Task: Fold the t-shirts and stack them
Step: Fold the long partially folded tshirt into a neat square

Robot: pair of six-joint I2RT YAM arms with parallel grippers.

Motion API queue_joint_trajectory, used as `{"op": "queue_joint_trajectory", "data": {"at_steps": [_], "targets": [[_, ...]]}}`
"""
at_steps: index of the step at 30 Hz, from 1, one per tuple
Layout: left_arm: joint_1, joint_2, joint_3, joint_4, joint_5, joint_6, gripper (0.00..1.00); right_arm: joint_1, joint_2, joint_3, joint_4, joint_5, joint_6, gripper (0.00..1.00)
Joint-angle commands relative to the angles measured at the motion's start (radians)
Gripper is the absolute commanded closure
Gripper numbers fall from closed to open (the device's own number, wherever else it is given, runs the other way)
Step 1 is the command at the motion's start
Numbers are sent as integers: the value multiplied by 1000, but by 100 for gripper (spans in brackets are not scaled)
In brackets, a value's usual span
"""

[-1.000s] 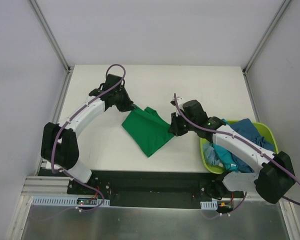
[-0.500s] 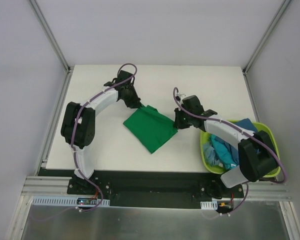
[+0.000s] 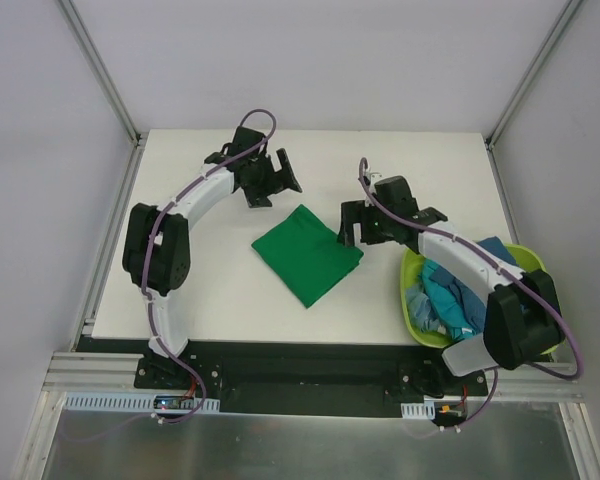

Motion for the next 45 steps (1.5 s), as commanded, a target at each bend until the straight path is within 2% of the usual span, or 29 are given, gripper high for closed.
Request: {"op": "queue_joint_trajectory", "data": {"at_steps": [1, 4, 15, 22, 25, 27, 31, 34, 39, 45], "targets": [[-50, -83, -8, 7, 163, 70, 1, 39, -105, -68, 78, -195, 74, 4], [-90, -36, 32, 5, 234, 95, 1, 70, -99, -99, 153, -276, 125, 4], [-101, 228, 218, 5, 304, 133, 1, 74, 98, -54, 176, -263, 139, 4], [-67, 353, 304, 2, 219, 101, 1, 47, 208, -30, 164, -269, 129, 4], [-61, 322, 237, -3, 153, 98, 1, 16, 245, -14, 152, -255, 126, 4], [-57, 275, 140, -9, 108, 91, 1, -8, 266, 4, 131, -249, 116, 4], [-55, 102, -88, -15, -16, 77, 1, -42, 276, 53, 69, -264, 68, 4], [-63, -46, -227, -10, -50, 69, 1, -42, 235, 82, 22, -283, 39, 4], [-69, -147, -250, 2, -122, 95, 1, -38, 68, 29, 41, -265, 76, 4], [-69, -233, -251, 0, -85, 112, 1, -42, -277, -124, 58, -133, 151, 4]]}}
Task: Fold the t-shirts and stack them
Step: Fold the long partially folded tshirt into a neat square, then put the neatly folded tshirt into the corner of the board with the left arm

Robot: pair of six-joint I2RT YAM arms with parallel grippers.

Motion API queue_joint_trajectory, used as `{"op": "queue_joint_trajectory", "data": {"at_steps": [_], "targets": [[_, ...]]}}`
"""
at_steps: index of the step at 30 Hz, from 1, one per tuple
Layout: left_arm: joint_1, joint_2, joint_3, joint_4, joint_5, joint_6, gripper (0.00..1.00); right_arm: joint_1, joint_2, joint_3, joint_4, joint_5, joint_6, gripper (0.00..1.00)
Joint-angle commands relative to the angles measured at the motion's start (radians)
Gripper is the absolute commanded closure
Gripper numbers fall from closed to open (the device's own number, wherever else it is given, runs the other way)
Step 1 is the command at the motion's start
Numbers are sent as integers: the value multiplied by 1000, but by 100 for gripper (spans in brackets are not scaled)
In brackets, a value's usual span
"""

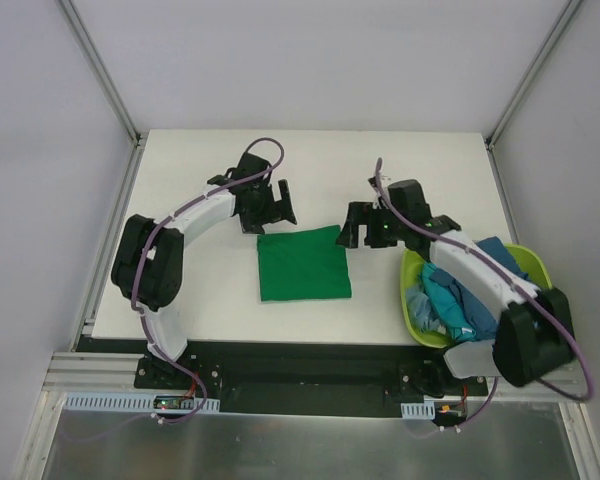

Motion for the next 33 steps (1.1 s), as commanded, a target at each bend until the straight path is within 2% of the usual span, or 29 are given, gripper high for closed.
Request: {"op": "queue_joint_trajectory", "data": {"at_steps": [1, 5, 9, 16, 19, 21, 28, 33], "targets": [[2, -131, -14, 2, -33, 28, 1, -3, -277, -97, 21, 110, 84, 4], [2, -250, -137, 2, -71, 7, 1, -11, -482, -180, 21, 170, 153, 4], [2, -338, -266, 3, -54, -13, 1, -12, -614, -284, 47, 174, 207, 4], [-1, -344, -416, 43, -41, -65, 3, -11, -809, -479, 158, 79, 234, 4], [-5, -294, -416, 77, -33, -84, 19, -14, -880, -525, 163, 84, 236, 4], [-9, -255, -407, 86, -62, -96, 34, -14, -920, -534, 140, 73, 222, 4], [-33, -107, -373, 86, -93, -110, 58, -11, -961, -499, -14, 98, 153, 4], [-56, -19, -317, 80, -111, -101, 95, -12, -993, -498, -67, 139, 113, 4]]}}
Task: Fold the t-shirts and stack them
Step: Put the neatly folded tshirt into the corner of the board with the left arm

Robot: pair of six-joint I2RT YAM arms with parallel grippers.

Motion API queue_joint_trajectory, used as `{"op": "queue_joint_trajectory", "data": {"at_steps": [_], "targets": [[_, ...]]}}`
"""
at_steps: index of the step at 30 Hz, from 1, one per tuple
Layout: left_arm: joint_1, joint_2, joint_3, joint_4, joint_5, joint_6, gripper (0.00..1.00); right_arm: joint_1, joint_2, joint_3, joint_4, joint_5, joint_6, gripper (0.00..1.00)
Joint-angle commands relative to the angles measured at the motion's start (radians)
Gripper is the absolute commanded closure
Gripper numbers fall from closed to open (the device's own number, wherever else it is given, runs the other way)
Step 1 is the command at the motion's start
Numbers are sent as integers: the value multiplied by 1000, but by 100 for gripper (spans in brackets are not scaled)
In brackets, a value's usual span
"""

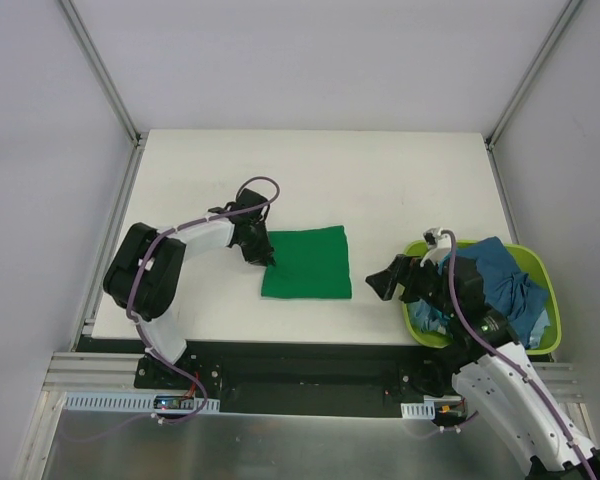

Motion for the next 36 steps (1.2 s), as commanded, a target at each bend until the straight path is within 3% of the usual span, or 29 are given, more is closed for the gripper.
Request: {"op": "queue_joint_trajectory", "data": {"at_steps": [1, 6, 13, 20, 24, 36], "targets": [[-24, 104, 48, -26, -88, 8, 100, -4, -40, 43, -63, 55, -53, 4], [-11, 208, 279, -243, -319, 61, 100, -3, -78, 29, -74, 113, -109, 4], [113, 317, 572, -333, -571, 255, 100, -1, -52, 17, -75, 148, -122, 4], [304, 444, 821, -351, -557, 404, 100, -3, 21, 36, -62, 184, -138, 4], [414, 529, 980, -363, -475, 476, 100, -3, 75, 51, -68, 202, -159, 4], [569, 765, 1456, -423, -473, 678, 100, -3, 225, 97, -37, 221, -205, 4]]}}
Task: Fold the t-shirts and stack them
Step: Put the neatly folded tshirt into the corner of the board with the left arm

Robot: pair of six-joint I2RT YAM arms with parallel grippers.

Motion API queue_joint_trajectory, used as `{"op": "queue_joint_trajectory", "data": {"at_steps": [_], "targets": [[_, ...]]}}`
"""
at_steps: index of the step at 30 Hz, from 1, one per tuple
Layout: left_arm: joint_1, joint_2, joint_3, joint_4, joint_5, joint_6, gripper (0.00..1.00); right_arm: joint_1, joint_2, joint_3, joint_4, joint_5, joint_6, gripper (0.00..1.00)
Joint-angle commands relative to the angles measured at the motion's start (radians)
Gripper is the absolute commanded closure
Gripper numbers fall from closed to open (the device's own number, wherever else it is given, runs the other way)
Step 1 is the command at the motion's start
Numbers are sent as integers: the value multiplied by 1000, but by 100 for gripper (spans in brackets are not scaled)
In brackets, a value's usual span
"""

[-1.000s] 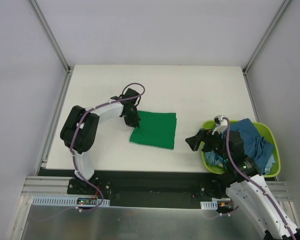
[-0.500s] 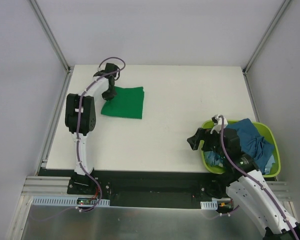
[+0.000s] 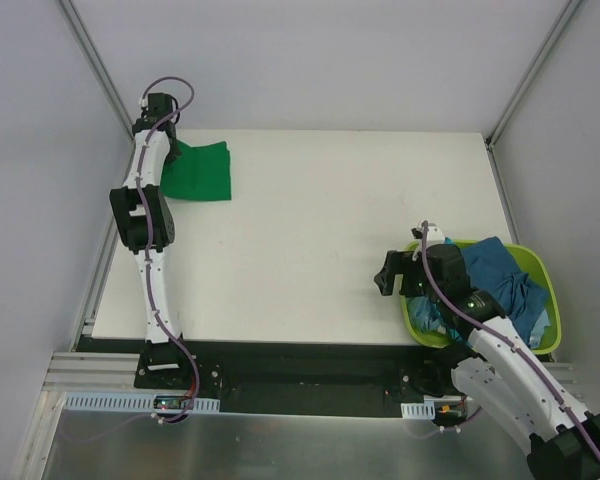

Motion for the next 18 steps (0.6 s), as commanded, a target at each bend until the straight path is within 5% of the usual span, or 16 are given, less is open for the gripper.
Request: {"op": "queue_joint_trajectory", "data": {"at_steps": [1, 6, 8, 11, 12, 13, 18], "targets": [[20, 79, 167, -35, -10, 130, 100, -3, 42, 60, 36, 10, -20, 4], [36, 133, 248, 48, -74, 209, 100, -4, 57, 42, 66, 16, 9, 4], [36, 133, 262, 63, -87, 233, 70, -3, 67, 26, 106, 17, 34, 4], [34, 89, 256, 65, -125, 241, 63, -4, 79, 32, 109, 10, 49, 4], [36, 58, 248, 63, -141, 233, 45, -3, 80, 35, 108, 4, 51, 4], [34, 29, 239, 65, -144, 221, 2, -3, 80, 38, 108, 2, 52, 4], [23, -259, 37, 56, 47, 68, 1, -4, 85, 37, 146, 26, 40, 4]]}}
